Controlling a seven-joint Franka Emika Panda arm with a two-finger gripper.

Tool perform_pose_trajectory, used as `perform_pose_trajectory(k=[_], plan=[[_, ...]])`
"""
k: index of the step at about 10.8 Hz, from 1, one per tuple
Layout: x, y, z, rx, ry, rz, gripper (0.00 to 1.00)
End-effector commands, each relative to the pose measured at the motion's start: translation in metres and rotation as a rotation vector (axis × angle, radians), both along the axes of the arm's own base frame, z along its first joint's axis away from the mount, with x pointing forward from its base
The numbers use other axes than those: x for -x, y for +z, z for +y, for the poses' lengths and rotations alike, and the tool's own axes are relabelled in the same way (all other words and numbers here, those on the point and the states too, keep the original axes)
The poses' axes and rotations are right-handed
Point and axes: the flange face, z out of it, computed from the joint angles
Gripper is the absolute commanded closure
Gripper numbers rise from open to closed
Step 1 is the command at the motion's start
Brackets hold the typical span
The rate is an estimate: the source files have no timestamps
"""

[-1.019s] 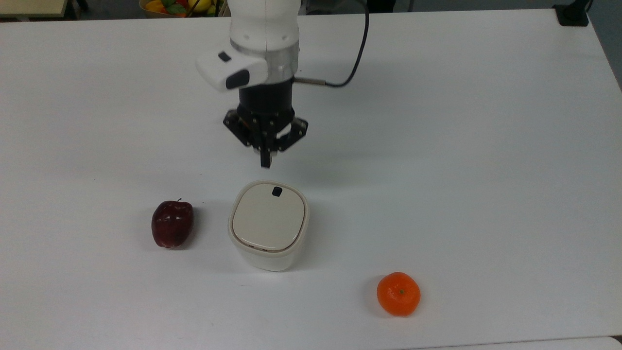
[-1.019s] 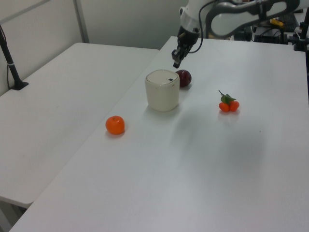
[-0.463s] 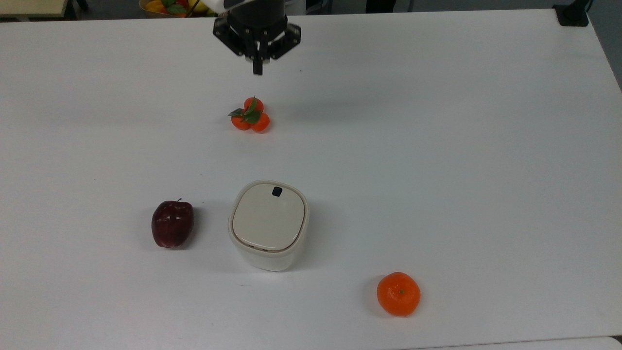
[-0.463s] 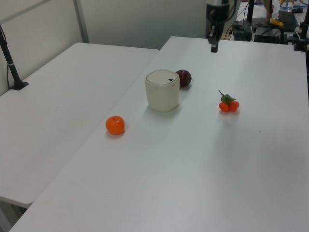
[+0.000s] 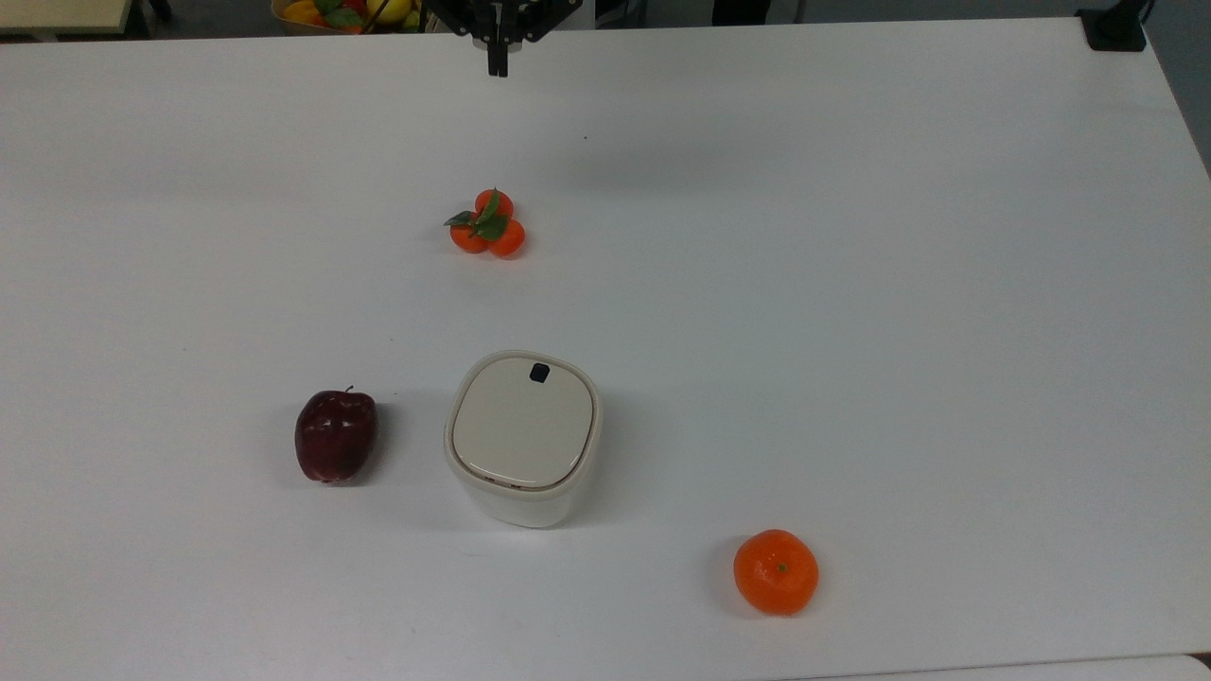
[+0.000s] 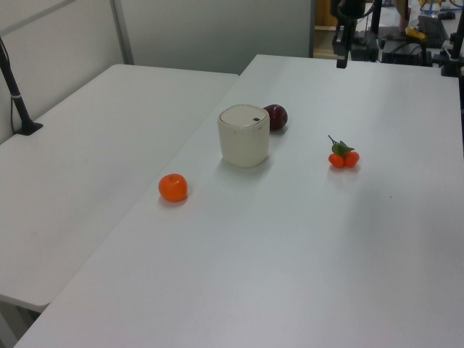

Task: Close garbage bin

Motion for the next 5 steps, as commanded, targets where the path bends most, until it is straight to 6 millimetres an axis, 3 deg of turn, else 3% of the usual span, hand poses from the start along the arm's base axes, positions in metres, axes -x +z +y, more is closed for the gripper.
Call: perform_pose_trajectory(k=[1, 2, 3, 5], plan=[[0.0127, 0.0015, 0.0008, 0.005, 0.008, 0.014, 0.33], [0.0127, 0.0007, -0.0014, 0.011, 0.015, 0.018, 0.09], [0.0122, 0.001, -0.0032, 0.012, 0.014, 0.015, 0.0], [0.0119, 0.0016, -0.0067, 0.012, 0.009, 0.015, 0.0]])
